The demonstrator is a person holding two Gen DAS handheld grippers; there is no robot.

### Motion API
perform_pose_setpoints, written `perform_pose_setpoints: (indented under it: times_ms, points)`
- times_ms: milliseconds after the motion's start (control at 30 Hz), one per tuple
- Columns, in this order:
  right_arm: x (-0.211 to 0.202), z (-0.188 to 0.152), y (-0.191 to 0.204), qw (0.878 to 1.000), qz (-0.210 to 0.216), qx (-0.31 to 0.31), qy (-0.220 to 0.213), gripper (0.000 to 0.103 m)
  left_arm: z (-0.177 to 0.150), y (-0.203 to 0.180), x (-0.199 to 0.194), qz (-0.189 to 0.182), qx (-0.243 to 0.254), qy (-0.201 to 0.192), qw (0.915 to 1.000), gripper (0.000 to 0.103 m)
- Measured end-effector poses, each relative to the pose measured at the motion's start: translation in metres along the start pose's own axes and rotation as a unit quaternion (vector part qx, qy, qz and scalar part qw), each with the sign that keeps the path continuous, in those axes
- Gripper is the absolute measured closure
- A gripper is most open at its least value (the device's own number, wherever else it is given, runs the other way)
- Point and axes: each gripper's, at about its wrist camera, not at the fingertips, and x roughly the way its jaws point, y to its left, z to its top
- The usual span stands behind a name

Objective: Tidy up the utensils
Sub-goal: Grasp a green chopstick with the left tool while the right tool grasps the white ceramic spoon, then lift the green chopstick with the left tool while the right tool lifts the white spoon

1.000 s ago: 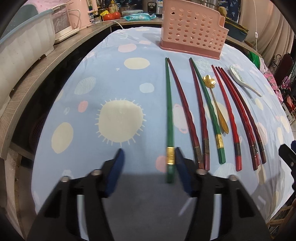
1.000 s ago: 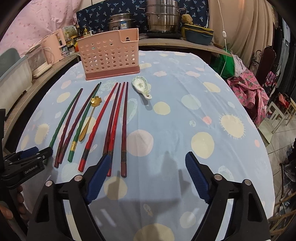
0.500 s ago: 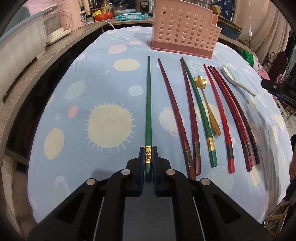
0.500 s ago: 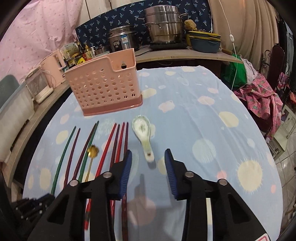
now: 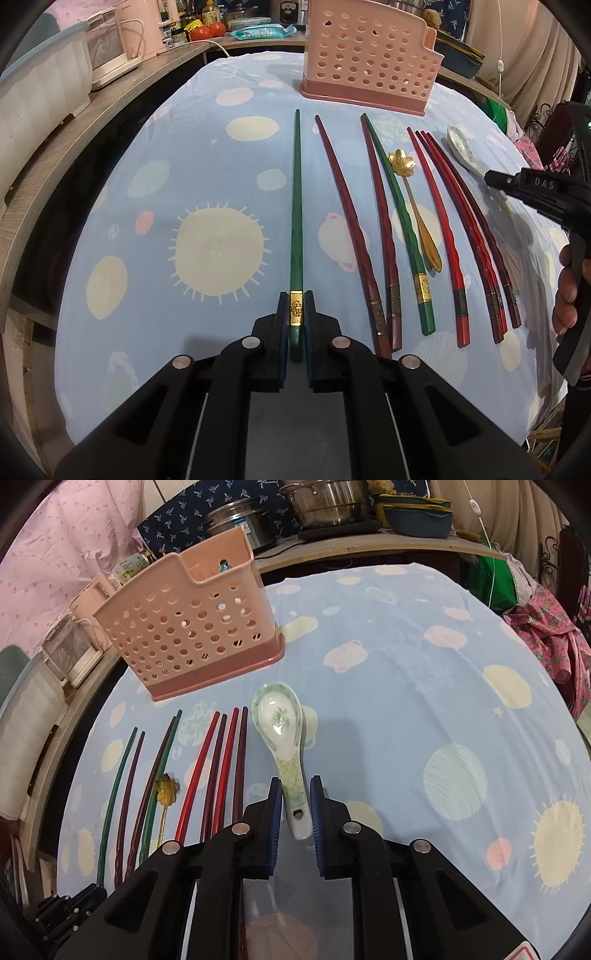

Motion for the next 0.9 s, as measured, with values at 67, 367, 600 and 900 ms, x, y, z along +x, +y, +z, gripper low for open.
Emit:
perform_pose_setpoints:
  times_ms: [67, 367, 600, 900]
  points:
    - [0.003, -0.003, -0.001, 1.0, 0.001, 0.002, 0.004, 0.09, 0.0, 0.0, 0.0, 0.0, 0.001, -0.001, 1.0, 0.096]
    - [0.003, -0.013, 0.003, 1.0, -0.005, -0.008, -0.006, 0.092, -0.003, 0.001, -0.001, -0.004, -0.004, -0.014, 0.9999, 0.096]
    - [-0.021, -0.018, 0.012, 0.999, -0.014, -0.023, -0.025, 0.098, -0.005, 0.012, -0.007, -0.033, -0.032, -0.008, 0.9989, 0.096]
    - [-0.064, -0.022, 0.014, 0.997, -0.028, -0.026, -0.066, 0.102, -0.004, 0.019, -0.041, -0.039, -0.038, -0.05, 0.9973, 0.096]
